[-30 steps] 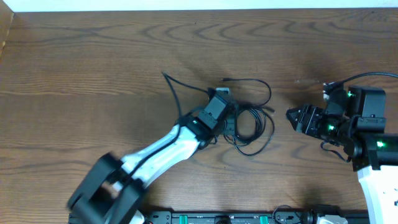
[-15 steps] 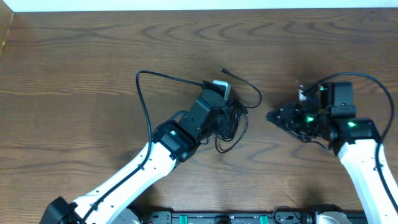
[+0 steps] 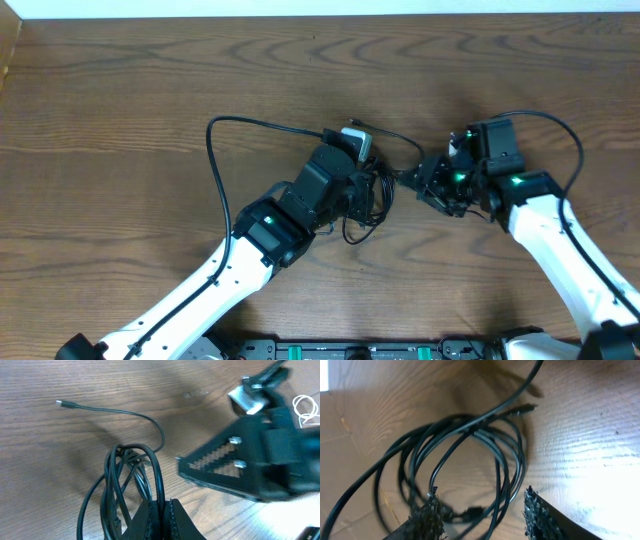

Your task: Untangle cables

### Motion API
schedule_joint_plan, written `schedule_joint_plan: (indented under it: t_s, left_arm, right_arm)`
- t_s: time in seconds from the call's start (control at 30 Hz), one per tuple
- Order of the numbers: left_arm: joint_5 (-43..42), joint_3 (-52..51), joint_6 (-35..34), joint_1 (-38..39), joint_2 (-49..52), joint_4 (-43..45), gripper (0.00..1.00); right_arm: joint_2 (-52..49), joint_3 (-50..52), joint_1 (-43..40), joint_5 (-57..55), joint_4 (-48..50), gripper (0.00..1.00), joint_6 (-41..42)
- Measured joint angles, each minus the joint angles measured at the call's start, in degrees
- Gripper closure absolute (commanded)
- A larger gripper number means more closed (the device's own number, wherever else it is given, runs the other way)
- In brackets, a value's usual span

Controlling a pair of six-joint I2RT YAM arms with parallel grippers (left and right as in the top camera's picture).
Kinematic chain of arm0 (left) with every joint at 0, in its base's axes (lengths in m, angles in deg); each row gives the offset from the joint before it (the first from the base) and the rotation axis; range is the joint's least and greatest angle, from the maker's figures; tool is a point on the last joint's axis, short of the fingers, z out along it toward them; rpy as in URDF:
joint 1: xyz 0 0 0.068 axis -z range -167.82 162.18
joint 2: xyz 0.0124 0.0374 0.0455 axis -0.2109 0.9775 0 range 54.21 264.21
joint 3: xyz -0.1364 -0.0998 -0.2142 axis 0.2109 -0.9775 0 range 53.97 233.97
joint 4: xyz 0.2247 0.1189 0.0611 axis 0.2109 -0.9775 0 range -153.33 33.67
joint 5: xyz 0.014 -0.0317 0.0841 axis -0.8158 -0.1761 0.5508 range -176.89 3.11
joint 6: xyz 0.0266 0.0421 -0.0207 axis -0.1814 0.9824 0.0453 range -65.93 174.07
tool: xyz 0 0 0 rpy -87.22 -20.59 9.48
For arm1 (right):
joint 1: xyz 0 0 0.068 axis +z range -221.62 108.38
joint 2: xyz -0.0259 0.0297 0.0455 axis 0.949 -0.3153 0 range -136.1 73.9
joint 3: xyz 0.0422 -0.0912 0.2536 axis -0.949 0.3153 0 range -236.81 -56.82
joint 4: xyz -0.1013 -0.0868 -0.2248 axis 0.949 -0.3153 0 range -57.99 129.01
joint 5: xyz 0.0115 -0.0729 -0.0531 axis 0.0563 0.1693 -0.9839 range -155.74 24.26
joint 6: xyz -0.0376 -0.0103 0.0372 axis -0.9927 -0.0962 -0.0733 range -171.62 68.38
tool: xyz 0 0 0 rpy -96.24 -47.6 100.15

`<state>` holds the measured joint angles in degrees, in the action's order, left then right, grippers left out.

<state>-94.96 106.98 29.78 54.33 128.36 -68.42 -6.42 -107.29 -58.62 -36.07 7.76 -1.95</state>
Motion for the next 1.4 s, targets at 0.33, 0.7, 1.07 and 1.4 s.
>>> schedule_joint_plan:
  t_s: [0.33,0.7,1.07,1.4]
  left_arm:
    - [-5.86,0.0,0.15,0.0,-0.02,0.39,0.93]
    - [-7.21,0.0,0.17,0.0,-1.42,2.14,0.92]
    - [4.39,0.0,0.17,0.0,-2.6,-6.19,0.88]
    - [8.48,0.0,-4.13,0.0,5.77,-6.62,0.47]
  right_arm:
    - [-8.83,0.0,1.77,-2.56,9.99,0.56,5.33]
    - [-14.01,0.02,3.96,-5.09,10.23,0.99,9.88]
    - [-10.25,0.04,-1.77,-9.46,12.63,0.99,2.03]
    - [-6.64,0.04,-2.75,-10.43,7.02,0.94,-3.74]
